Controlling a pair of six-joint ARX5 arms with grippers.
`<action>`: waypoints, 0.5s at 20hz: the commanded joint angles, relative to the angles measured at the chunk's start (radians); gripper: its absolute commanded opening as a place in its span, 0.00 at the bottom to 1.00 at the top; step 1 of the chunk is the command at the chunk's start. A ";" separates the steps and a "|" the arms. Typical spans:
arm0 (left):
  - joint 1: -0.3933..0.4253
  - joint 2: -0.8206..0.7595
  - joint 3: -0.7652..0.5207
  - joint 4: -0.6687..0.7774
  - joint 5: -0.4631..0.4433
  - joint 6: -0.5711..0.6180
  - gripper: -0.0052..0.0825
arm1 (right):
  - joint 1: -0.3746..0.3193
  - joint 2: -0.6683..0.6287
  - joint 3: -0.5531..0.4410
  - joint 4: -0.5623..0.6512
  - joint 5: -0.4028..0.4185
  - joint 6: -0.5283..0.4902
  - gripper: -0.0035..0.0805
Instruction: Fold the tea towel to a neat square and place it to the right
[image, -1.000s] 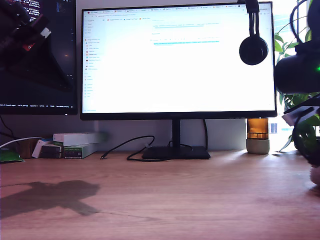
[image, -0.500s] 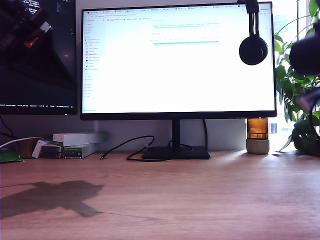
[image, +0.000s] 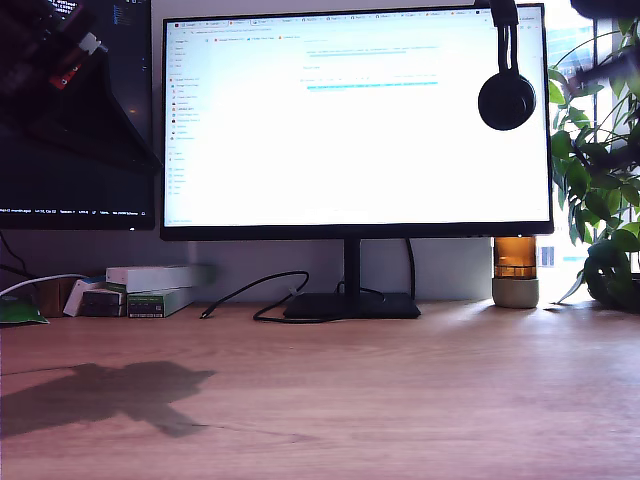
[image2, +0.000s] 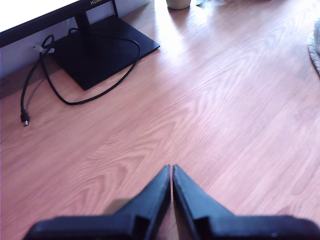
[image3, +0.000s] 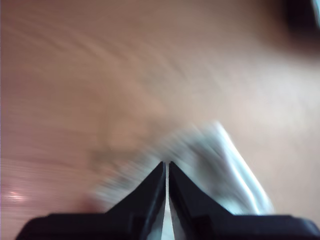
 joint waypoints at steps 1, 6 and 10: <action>0.002 -0.003 -0.020 0.015 0.017 -0.003 0.03 | 0.050 -0.051 0.002 0.045 -0.037 -0.002 0.03; 0.000 -0.003 -0.019 0.084 0.117 -0.003 0.03 | 0.171 -0.138 0.002 0.314 -0.104 0.059 0.03; 0.002 -0.003 -0.019 0.163 0.124 -0.082 0.03 | 0.214 -0.123 -0.002 0.467 -0.124 0.100 0.03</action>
